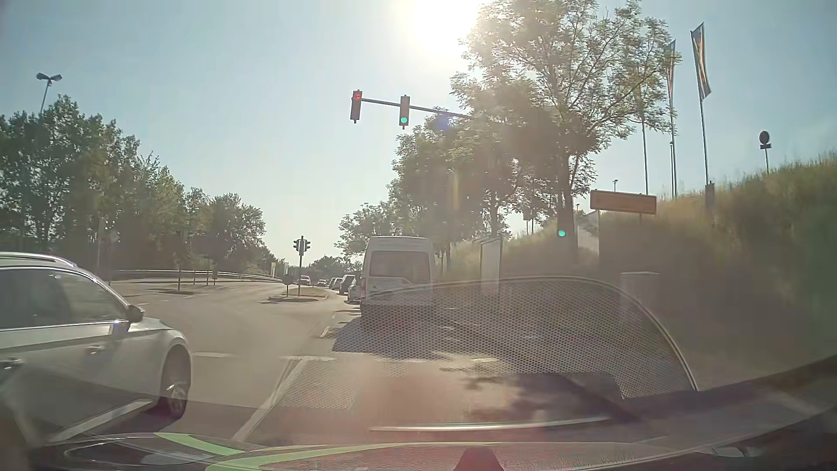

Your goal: Follow the waypoints while adhering to traffic rules and regulations

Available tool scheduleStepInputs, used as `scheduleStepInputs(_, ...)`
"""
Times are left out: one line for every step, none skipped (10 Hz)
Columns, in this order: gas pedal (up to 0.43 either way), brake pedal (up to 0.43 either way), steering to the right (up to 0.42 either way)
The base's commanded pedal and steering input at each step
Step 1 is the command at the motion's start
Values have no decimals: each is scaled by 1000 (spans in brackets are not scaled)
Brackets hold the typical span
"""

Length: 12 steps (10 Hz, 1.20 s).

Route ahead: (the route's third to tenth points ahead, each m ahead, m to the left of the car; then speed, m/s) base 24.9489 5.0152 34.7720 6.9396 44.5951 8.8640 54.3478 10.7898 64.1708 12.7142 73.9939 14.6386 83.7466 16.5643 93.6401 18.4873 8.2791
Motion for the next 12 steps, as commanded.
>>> scheduleStepInputs(209, 0, -50)
scheduleStepInputs(209, 0, -50)
scheduleStepInputs(209, 0, -50)
scheduleStepInputs(209, 0, -50)
scheduleStepInputs(209, 0, -51)
scheduleStepInputs(209, 0, -50)
scheduleStepInputs(209, 0, -49)
scheduleStepInputs(209, 0, -47)
scheduleStepInputs(209, 0, -45)
scheduleStepInputs(209, 0, -43)
scheduleStepInputs(209, 0, -39)
scheduleStepInputs(209, 0, -35)
